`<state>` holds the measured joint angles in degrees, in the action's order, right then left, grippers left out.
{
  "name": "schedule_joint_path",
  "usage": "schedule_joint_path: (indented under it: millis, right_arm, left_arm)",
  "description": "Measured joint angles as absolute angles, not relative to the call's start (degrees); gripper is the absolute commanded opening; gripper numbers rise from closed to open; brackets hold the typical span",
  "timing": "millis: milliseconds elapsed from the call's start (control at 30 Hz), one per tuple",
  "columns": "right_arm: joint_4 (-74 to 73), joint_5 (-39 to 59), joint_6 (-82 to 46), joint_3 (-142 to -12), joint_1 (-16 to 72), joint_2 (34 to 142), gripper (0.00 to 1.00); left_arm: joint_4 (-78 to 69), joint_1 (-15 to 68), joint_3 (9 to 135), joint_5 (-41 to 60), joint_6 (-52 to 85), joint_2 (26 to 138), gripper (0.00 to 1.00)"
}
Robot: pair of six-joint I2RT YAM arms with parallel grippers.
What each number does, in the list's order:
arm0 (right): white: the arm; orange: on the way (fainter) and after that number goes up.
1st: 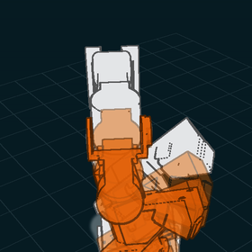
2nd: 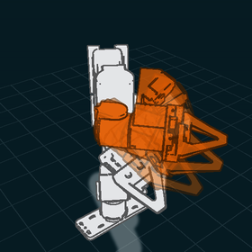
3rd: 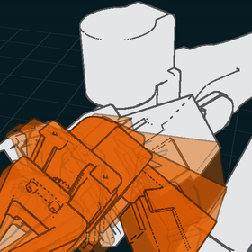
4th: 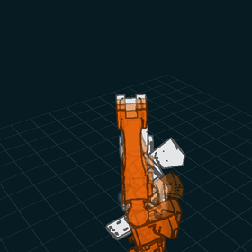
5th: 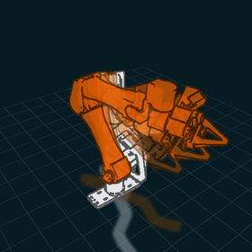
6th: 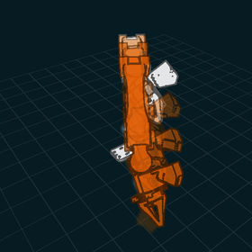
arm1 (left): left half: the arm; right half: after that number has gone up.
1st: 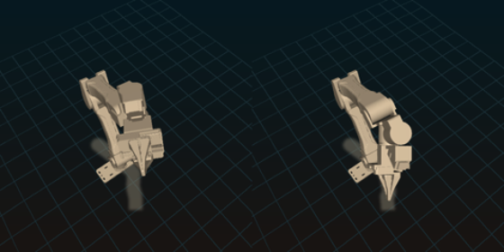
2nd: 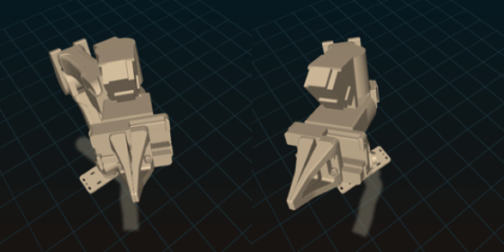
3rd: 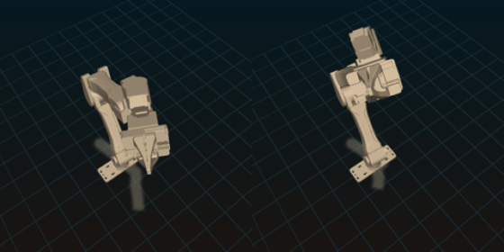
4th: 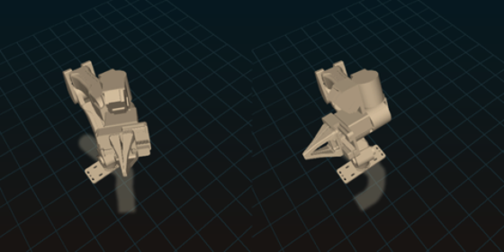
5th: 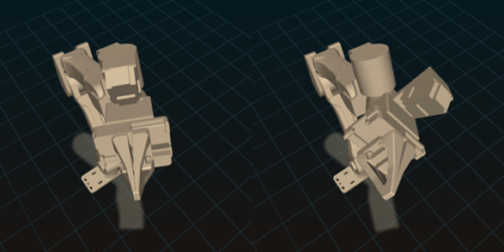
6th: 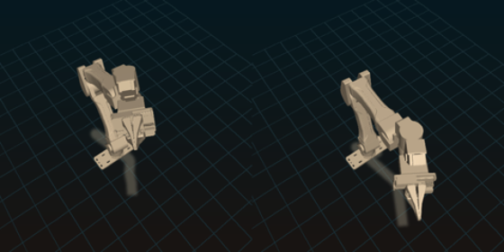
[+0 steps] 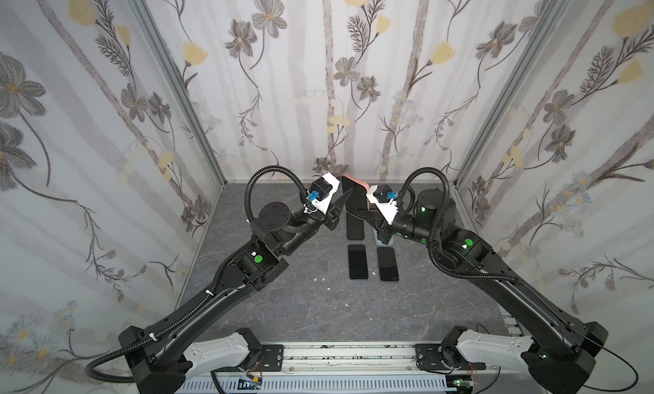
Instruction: Take the phone out of the phone case
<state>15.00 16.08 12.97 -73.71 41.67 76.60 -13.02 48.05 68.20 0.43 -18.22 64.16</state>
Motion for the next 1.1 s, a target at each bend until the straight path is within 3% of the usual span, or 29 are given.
schedule_joint_path:
  millis: [1100]
  right_arm:
    - [23.88,17.37,17.04,-79.46,41.76,79.94,0.00]
  left_arm:
    - [-7.40,45.12,69.93,6.13,-14.57,64.16,0.41]
